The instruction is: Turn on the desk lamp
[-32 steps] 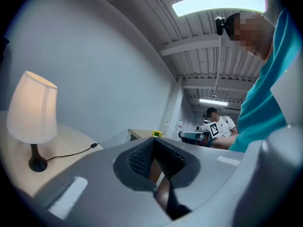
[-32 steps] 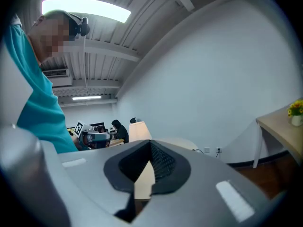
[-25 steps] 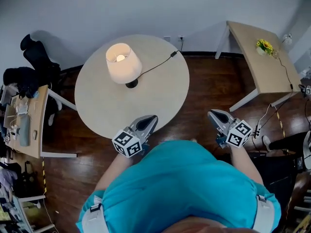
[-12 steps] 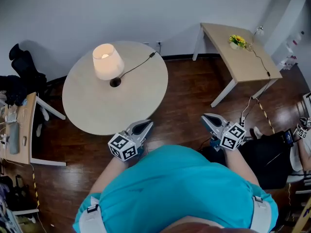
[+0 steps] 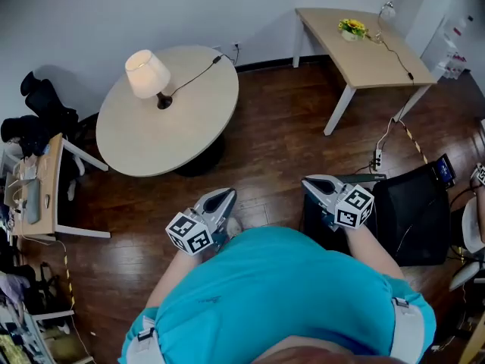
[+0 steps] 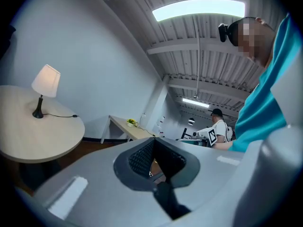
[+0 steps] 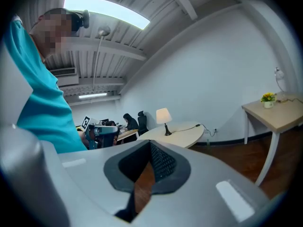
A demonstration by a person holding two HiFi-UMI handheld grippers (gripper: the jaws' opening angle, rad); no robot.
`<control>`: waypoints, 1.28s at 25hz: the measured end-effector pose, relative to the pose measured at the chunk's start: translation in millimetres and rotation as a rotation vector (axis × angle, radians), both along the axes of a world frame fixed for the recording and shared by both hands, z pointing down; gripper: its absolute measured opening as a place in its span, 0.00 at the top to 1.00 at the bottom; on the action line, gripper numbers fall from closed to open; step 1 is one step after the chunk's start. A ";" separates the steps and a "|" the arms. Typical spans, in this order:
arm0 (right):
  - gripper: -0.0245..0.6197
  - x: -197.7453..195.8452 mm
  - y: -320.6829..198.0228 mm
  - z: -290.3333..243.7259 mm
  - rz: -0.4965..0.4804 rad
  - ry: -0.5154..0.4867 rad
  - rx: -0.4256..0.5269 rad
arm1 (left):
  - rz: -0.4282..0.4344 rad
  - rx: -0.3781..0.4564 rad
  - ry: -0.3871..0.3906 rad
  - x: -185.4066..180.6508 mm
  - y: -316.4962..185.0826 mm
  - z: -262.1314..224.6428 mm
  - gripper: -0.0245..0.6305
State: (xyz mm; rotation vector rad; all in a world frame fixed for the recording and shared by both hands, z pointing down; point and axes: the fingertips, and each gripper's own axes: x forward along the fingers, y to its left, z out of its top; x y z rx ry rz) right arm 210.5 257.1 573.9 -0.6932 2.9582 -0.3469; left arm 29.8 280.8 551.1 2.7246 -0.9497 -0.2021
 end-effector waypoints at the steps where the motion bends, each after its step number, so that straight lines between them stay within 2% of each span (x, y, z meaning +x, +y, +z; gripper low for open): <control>1: 0.96 4.2 14.9 10.1 -0.010 -0.003 -0.005 | -0.003 0.010 -0.012 5.7 17.4 5.6 0.93; 4: 0.96 -2.3 73.3 34.0 -0.048 0.014 0.035 | -0.030 0.041 -0.015 -0.5 75.7 23.2 0.93; 9: 0.96 -49.6 136.4 34.5 -0.045 0.011 0.082 | -0.047 0.074 0.009 -51.3 140.3 33.3 0.93; 15: 0.96 -116.3 202.2 34.2 -0.005 0.002 0.042 | -0.025 0.112 -0.014 -129.2 219.2 41.7 0.93; 19: 0.96 -172.3 243.5 45.0 -0.022 -0.003 -0.006 | -0.011 0.070 -0.029 -181.2 263.8 65.7 0.93; 21: 0.96 -192.9 261.8 43.4 -0.041 0.009 -0.007 | -0.012 0.049 -0.011 -196.5 279.6 71.2 0.93; 24: 0.96 -198.7 278.3 32.5 -0.043 0.015 0.006 | -0.011 0.049 0.020 -197.6 298.4 68.1 0.93; 27: 0.96 -189.3 294.8 26.3 -0.042 0.002 0.006 | -0.015 0.065 0.006 -188.3 317.5 60.6 0.93; 29: 0.96 -175.8 303.4 27.2 -0.049 -0.007 0.008 | -0.034 0.077 0.006 -178.2 325.8 54.6 0.93; 32: 0.96 -143.8 311.6 37.3 -0.043 -0.034 -0.020 | -0.067 0.060 0.045 -151.4 334.1 54.2 0.93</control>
